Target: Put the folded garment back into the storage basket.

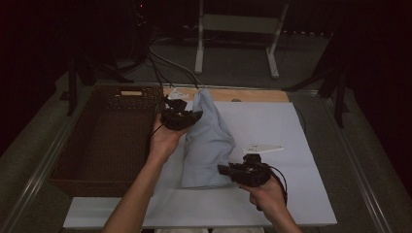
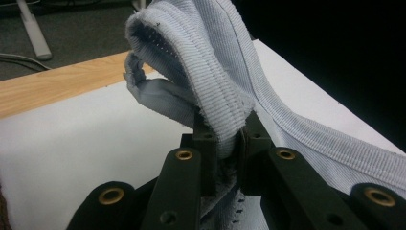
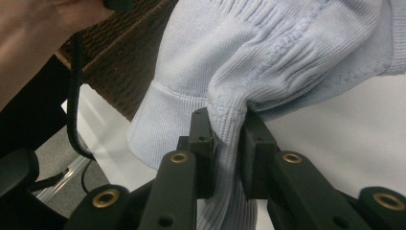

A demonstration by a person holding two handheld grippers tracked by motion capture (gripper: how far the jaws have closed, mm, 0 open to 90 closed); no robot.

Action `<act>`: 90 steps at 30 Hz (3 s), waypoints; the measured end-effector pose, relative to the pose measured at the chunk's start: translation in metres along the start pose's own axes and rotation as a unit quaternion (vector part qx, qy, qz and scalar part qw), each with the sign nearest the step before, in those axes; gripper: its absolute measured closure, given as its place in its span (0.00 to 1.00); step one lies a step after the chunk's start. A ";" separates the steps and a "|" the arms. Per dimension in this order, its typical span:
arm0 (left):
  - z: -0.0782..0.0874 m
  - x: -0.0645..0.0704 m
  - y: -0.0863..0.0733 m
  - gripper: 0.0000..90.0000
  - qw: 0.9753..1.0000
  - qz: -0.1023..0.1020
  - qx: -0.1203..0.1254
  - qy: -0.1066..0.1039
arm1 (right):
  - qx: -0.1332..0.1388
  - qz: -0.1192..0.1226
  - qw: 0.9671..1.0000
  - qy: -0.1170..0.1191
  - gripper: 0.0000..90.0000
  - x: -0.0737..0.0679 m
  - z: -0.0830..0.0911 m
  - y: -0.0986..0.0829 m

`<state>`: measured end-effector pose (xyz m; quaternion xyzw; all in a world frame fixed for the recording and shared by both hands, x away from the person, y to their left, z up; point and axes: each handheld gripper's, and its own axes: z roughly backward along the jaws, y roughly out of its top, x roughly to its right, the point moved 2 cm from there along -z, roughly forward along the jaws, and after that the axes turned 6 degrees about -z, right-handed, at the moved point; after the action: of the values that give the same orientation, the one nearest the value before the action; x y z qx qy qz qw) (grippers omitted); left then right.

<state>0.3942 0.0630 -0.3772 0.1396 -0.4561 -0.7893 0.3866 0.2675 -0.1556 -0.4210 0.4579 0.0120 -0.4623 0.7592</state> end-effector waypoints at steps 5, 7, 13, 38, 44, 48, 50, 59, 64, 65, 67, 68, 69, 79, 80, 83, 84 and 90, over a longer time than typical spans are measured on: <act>0.003 -0.003 0.002 0.92 1.000 0.002 0.004 0.000 | 0.002 0.001 1.000 0.004 0.87 -0.003 -0.001 0.006; 0.005 -0.005 0.003 0.92 1.000 0.002 0.005 0.001 | 0.004 0.002 1.000 0.005 0.87 -0.004 -0.001 0.008; 0.010 -0.010 0.005 0.92 1.000 0.004 0.009 0.003 | 0.006 0.003 1.000 0.009 0.87 -0.008 -0.003 0.015; 0.025 -0.030 0.010 0.92 0.999 0.016 0.026 0.010 | 0.013 -0.004 1.000 0.023 0.87 -0.019 -0.017 0.038; 0.028 -0.034 0.010 0.92 0.999 0.018 0.028 0.012 | 0.013 -0.002 1.000 0.023 0.87 -0.023 -0.020 0.044; 0.031 -0.037 0.012 0.92 0.999 0.018 0.030 0.014 | 0.015 0.000 1.000 0.026 0.87 -0.026 -0.021 0.048; 0.033 -0.038 0.013 0.92 0.999 0.019 0.032 0.016 | 0.015 -0.001 1.000 0.028 0.87 -0.027 -0.023 0.049; 0.041 -0.043 0.015 0.92 0.999 0.020 0.036 0.022 | 0.019 0.000 0.999 0.037 0.87 -0.035 -0.028 0.058; 0.046 -0.046 0.017 0.92 0.999 0.019 0.038 0.026 | 0.018 0.001 0.999 0.040 0.87 -0.039 -0.031 0.061; 0.047 -0.047 0.017 0.92 0.999 0.020 0.038 0.026 | 0.018 0.001 0.999 0.041 0.87 -0.039 -0.031 0.062; 0.048 -0.048 0.017 0.92 0.999 0.020 0.039 0.027 | 0.018 0.001 0.999 0.042 0.87 -0.041 -0.033 0.063; 0.049 -0.049 0.017 0.92 0.999 0.021 0.040 0.027 | 0.017 0.001 0.999 0.042 0.87 -0.042 -0.033 0.064; 0.049 -0.050 0.017 0.92 0.999 0.022 0.040 0.027 | 0.017 0.003 0.999 0.042 0.87 -0.043 -0.034 0.065; 0.055 -0.058 0.017 0.92 0.998 0.029 0.043 0.030 | 0.012 0.010 0.999 0.039 0.87 -0.051 -0.041 0.073; 0.056 -0.059 0.017 0.92 0.998 0.030 0.044 0.031 | 0.011 0.011 0.999 0.039 0.87 -0.051 -0.042 0.074; 0.058 -0.061 0.018 0.92 0.998 0.031 0.045 0.032 | 0.013 0.011 0.999 0.040 0.87 -0.053 -0.042 0.077; 0.059 -0.061 0.018 0.92 0.998 0.032 0.046 0.034 | 0.012 0.011 0.999 0.041 0.87 -0.054 -0.043 0.078; 0.064 -0.063 0.019 0.92 0.998 0.031 0.048 0.038 | 0.014 0.011 0.999 0.043 0.87 -0.057 -0.046 0.080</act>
<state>0.4089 0.1434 -0.3351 0.1737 -0.4825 -0.7483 0.4209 0.3105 -0.0716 -0.3680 0.4878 0.0333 -0.4342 0.7566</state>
